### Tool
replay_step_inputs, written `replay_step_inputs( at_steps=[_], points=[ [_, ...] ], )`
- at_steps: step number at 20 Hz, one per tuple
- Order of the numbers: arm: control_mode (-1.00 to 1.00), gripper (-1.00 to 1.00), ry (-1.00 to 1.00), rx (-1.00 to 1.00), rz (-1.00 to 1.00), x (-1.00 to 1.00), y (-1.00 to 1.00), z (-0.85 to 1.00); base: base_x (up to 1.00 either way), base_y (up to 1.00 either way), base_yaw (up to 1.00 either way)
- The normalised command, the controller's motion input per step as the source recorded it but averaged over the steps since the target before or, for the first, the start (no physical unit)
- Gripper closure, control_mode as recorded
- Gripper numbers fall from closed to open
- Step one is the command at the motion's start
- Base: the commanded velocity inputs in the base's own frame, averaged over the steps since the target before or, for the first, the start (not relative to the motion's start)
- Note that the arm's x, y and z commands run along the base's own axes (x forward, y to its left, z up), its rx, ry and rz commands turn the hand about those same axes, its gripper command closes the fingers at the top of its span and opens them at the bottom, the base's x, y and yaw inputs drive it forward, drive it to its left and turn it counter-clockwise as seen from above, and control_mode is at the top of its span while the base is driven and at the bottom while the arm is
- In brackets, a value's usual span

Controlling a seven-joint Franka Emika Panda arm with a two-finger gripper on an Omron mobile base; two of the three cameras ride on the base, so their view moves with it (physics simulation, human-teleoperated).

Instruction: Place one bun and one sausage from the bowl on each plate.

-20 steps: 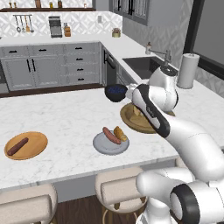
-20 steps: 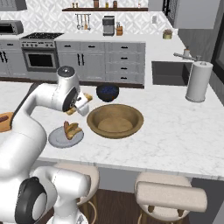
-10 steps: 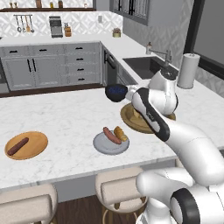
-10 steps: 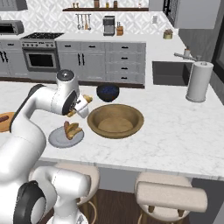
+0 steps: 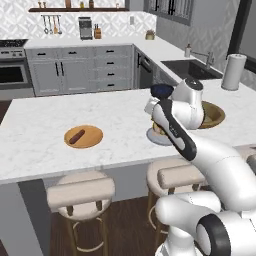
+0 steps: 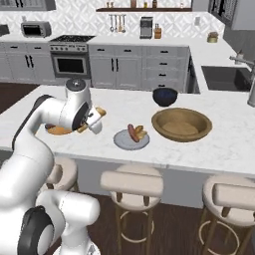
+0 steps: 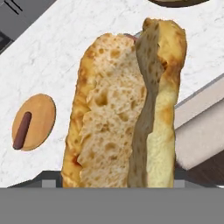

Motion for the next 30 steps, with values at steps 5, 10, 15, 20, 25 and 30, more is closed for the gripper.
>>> replay_step_inputs(
  at_steps=[5,10,15,20,25,30],
  points=[
    [1.00,1.00,0.00,0.00,0.00,0.00,0.00,0.00,0.02,1.00,0.00],
    [1.00,1.00,0.00,0.00,0.00,0.00,0.00,0.00,0.10,0.92,0.00],
    [1.00,1.00,0.00,0.00,0.00,0.00,0.00,0.00,0.86,0.13,0.00],
    [1.00,1.00,0.00,0.00,0.00,0.00,0.00,0.00,0.38,-0.02,0.00],
    [-1.00,1.00,0.06,0.05,-0.03,0.23,-0.16,-0.24,0.01,0.00,0.00],
    [-1.00,1.00,0.34,0.09,-0.13,0.88,-0.26,-0.59,0.00,0.00,0.00]
  ],
)
